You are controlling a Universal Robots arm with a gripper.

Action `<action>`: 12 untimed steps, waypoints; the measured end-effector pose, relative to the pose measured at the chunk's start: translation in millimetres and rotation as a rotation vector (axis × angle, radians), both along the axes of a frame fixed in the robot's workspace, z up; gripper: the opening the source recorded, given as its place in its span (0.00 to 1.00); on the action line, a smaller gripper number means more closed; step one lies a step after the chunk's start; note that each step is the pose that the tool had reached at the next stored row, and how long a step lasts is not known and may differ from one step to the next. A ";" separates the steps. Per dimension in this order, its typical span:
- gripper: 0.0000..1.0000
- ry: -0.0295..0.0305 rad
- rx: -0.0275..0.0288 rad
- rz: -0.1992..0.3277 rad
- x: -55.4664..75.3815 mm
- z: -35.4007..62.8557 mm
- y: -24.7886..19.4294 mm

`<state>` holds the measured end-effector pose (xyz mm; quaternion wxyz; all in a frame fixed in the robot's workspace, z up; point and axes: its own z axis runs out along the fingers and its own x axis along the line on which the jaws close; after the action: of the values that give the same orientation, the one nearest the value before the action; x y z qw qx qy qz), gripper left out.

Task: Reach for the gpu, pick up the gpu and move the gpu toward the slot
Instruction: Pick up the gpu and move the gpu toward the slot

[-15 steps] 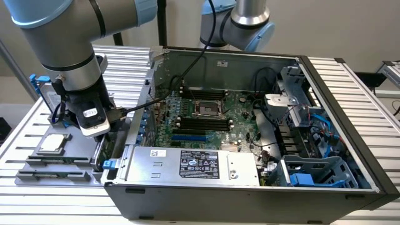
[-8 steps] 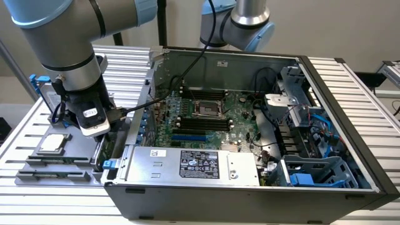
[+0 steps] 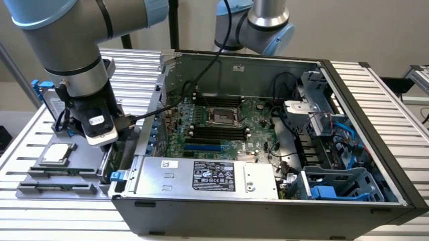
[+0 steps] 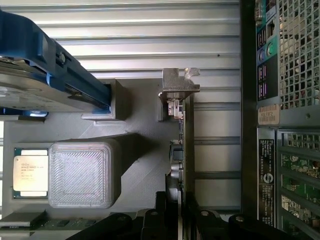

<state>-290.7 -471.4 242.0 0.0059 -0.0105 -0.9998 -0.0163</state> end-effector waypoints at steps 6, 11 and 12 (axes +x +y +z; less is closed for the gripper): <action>0.27 0.0002 -0.0001 0.000 0.0 25.9 -0.1; 0.27 0.0002 -0.0001 0.000 0.1 48.5 -0.3; 0.27 0.0002 -0.0001 0.000 0.1 53.0 -0.5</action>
<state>-290.7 -471.9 295.0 0.0060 -0.0104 -0.9998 -0.0162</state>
